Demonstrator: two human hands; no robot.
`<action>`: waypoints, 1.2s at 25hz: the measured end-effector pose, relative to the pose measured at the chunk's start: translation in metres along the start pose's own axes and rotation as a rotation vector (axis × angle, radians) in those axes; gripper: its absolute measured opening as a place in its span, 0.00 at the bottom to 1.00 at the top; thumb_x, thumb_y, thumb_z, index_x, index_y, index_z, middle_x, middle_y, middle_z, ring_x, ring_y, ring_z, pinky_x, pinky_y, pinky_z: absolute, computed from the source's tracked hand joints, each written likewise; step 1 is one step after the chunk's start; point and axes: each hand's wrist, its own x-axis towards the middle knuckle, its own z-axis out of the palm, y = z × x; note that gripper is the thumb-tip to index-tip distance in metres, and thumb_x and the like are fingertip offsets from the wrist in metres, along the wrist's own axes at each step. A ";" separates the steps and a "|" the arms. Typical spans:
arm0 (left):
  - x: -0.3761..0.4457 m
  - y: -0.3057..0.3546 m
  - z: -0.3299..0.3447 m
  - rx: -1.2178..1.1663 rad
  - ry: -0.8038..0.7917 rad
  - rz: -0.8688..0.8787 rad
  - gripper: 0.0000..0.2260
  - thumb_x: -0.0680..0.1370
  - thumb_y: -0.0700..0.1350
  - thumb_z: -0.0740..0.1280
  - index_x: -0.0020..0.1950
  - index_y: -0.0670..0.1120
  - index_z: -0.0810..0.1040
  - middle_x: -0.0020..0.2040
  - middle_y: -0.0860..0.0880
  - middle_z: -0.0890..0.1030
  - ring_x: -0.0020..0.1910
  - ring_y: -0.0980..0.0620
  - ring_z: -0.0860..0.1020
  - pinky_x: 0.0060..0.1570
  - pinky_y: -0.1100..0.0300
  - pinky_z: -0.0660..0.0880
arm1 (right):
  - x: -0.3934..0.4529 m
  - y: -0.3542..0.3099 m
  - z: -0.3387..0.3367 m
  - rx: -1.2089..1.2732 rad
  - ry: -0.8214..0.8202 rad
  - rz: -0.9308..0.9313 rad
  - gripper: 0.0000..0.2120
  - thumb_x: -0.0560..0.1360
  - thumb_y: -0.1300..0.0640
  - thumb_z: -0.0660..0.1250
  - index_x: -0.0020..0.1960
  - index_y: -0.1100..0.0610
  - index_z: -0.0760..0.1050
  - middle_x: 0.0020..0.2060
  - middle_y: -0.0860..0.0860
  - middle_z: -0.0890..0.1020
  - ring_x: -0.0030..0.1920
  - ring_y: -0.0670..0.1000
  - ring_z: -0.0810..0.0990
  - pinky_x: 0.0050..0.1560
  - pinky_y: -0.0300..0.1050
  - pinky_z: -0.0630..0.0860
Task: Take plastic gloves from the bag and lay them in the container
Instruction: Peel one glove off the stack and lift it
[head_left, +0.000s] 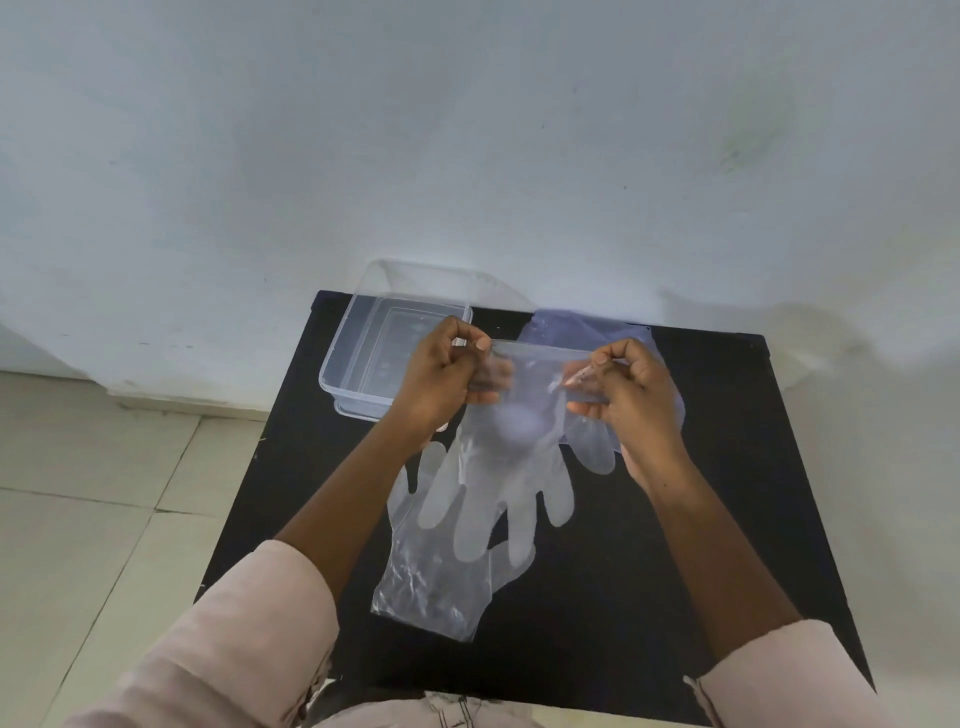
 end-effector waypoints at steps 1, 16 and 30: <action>0.005 0.001 -0.007 -0.004 -0.006 -0.005 0.03 0.81 0.42 0.63 0.49 0.43 0.72 0.44 0.40 0.86 0.39 0.43 0.85 0.37 0.56 0.82 | 0.003 -0.001 0.006 0.007 -0.008 0.011 0.07 0.80 0.65 0.58 0.44 0.59 0.72 0.43 0.57 0.85 0.41 0.54 0.86 0.36 0.42 0.81; 0.093 -0.002 -0.112 -0.007 -0.161 -0.140 0.12 0.78 0.43 0.68 0.56 0.36 0.81 0.45 0.42 0.85 0.42 0.53 0.86 0.44 0.63 0.82 | 0.062 0.008 0.103 0.005 0.030 0.165 0.05 0.76 0.62 0.67 0.44 0.59 0.81 0.34 0.51 0.87 0.38 0.50 0.86 0.38 0.39 0.81; 0.217 0.054 -0.151 0.015 0.246 0.008 0.08 0.78 0.36 0.61 0.43 0.40 0.79 0.41 0.41 0.82 0.35 0.49 0.82 0.37 0.59 0.79 | 0.208 -0.043 0.208 -0.064 0.066 -0.057 0.11 0.72 0.66 0.59 0.34 0.56 0.74 0.35 0.56 0.82 0.40 0.54 0.85 0.45 0.50 0.81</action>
